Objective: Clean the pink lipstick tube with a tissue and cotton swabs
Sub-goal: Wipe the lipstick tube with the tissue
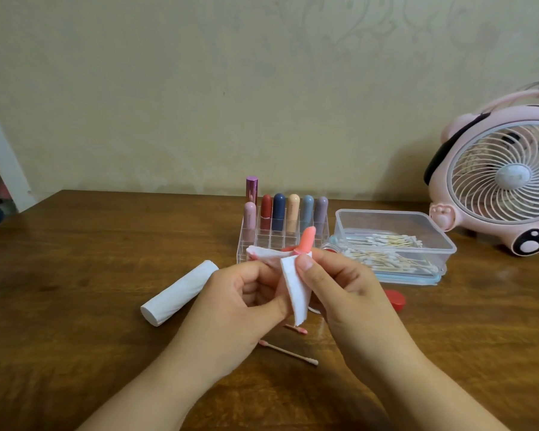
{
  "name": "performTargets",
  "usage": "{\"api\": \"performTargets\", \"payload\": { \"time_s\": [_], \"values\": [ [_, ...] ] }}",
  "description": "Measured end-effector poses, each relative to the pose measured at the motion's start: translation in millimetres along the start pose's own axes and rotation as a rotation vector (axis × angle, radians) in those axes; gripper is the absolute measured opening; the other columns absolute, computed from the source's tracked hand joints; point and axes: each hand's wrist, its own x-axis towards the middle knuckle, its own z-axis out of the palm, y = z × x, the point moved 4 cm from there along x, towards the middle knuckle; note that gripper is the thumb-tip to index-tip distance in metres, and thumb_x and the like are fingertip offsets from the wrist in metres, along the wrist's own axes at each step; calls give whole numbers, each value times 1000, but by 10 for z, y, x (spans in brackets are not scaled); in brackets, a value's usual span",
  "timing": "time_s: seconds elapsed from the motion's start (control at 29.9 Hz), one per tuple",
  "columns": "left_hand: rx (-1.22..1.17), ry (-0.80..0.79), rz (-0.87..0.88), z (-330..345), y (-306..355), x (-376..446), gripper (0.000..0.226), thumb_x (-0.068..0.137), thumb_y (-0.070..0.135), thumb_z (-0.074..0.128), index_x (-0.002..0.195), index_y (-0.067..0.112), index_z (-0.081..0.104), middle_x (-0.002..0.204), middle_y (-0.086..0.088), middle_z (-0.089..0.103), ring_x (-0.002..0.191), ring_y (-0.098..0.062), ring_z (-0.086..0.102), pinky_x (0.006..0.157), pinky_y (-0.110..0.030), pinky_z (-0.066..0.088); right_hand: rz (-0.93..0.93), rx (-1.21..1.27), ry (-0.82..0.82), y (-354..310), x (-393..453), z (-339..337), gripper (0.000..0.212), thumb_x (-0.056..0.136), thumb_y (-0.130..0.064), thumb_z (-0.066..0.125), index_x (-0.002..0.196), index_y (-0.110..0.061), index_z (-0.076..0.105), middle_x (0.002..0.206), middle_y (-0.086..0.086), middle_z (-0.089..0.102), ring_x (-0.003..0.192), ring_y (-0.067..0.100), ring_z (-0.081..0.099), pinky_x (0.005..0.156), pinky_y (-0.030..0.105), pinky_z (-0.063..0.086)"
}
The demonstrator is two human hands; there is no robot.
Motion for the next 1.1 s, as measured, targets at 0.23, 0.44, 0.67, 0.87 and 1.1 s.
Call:
{"api": "performTargets", "payload": {
  "time_s": [0.23,0.44,0.67,0.87,1.1],
  "values": [
    [-316,-154,-185,118,11,-35,23,64,27,61,80,22,77,67,4,69,57,-2,60,48,-14,45,-40,89,-37,-64,-2,8,25,81,-26,53,87,-22,77,85,9,76,78,26,68,70,32,58],
    [-330,-156,-181,123,58,-41,25,69,28,55,78,20,77,65,3,71,58,-3,63,46,-11,45,-37,94,-47,-76,-8,2,26,79,-29,53,84,-27,78,85,5,76,77,26,66,64,30,57],
    [-282,-25,-120,85,56,-15,22,62,22,64,79,17,76,74,1,76,65,-4,69,51,-12,48,-55,82,-56,-66,-11,15,26,81,-25,52,86,-26,77,88,-1,77,87,13,71,74,24,57],
    [-302,-24,-161,65,6,-10,29,58,23,67,85,13,74,76,-3,75,66,-6,68,51,-14,49,-44,55,-42,-41,-8,-8,26,82,-27,53,92,-22,76,92,4,76,91,21,70,82,35,57],
    [-398,-166,-228,128,4,-22,27,70,28,59,90,27,76,91,-5,76,80,-14,70,67,-24,55,-48,122,-76,-73,0,-10,26,85,-24,51,89,-22,77,92,1,76,89,16,71,70,26,57]
  ]
}}
